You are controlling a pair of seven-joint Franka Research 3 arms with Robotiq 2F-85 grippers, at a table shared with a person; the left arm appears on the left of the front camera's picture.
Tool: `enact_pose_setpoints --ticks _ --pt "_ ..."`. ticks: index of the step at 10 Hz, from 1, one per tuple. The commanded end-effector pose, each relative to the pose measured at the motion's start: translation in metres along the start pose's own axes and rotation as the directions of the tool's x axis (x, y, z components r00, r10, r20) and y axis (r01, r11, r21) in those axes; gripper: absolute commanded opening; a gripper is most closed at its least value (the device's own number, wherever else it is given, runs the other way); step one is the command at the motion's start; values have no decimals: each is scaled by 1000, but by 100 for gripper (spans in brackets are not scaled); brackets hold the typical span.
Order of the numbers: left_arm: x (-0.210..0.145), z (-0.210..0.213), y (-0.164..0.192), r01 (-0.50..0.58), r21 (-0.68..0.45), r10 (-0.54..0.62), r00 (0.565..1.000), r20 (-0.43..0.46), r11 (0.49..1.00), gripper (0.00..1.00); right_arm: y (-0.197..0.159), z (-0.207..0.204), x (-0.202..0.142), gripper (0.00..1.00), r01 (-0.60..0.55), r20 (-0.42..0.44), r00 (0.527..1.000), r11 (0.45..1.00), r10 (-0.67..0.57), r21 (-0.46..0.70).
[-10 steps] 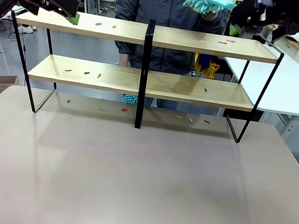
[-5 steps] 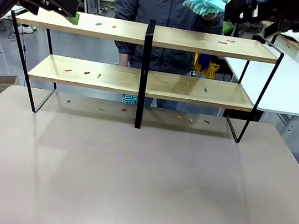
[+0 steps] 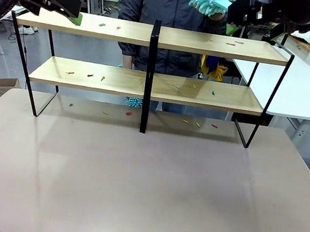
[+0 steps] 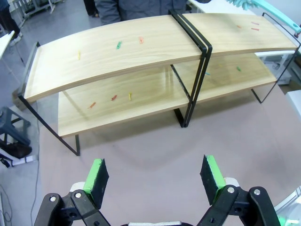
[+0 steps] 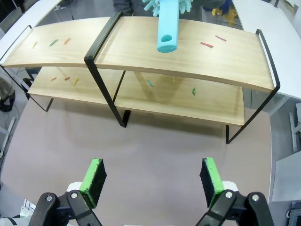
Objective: Clean the shelves.
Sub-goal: Pick up the Duster when the human hands it over.
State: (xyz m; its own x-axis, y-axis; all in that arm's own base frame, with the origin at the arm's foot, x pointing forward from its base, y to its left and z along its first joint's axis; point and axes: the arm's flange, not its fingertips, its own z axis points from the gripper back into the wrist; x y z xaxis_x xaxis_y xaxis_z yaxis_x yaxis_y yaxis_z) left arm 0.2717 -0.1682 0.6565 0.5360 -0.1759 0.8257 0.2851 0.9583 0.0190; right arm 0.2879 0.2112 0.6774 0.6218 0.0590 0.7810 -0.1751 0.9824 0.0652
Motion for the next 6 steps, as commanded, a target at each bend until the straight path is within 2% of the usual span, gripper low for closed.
enact_pose_setpoints --ticks 1,6 --pt "0 1 0 -7 0 7 1000 3 1000 100 -3 -4 0 100 -30 29 999 999 31 -18" --pt "0 1 0 -7 0 7 1000 3 1000 100 -9 3 -11 100 -105 57 992 992 109 -66"
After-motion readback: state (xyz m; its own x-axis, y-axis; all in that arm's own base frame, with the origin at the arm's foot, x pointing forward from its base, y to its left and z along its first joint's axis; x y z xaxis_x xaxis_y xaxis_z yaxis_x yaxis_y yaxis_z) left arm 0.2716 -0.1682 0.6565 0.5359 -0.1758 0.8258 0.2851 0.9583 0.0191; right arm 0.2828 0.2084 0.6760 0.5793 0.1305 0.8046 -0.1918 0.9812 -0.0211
